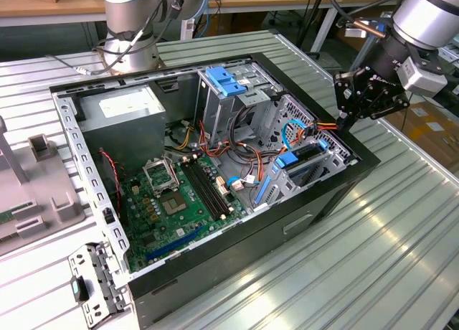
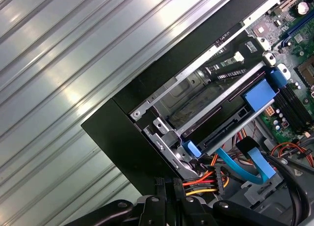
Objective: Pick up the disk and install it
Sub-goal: 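Insert the first disk wire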
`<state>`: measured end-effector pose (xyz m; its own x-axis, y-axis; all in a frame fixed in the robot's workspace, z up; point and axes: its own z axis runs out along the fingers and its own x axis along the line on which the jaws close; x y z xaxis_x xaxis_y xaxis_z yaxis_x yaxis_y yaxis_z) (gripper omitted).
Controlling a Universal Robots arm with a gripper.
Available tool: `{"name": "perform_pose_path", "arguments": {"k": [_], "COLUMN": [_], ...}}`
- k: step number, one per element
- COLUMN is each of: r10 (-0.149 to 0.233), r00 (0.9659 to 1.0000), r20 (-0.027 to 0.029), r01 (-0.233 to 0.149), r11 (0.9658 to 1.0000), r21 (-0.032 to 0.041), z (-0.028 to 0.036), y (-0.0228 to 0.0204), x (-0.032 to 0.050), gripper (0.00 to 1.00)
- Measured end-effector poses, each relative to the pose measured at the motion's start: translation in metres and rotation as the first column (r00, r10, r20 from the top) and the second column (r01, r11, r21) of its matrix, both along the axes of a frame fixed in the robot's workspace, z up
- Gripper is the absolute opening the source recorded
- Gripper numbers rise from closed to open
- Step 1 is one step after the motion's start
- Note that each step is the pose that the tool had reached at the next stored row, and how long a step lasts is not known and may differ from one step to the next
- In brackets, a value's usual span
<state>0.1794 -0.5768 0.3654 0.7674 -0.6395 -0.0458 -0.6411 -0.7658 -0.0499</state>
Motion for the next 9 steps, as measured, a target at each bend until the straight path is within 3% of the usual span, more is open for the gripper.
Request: {"name": "perform_pose_path", "arguments": {"k": [9], "r10": [0.0], "r00": [1.0], "r20": [0.0], "r01": [0.0], "r11": [1.0], "r21": [0.0002], "z": [0.0043], "y": [-0.0001], "x": [0.0], "gripper": [0.17]}}
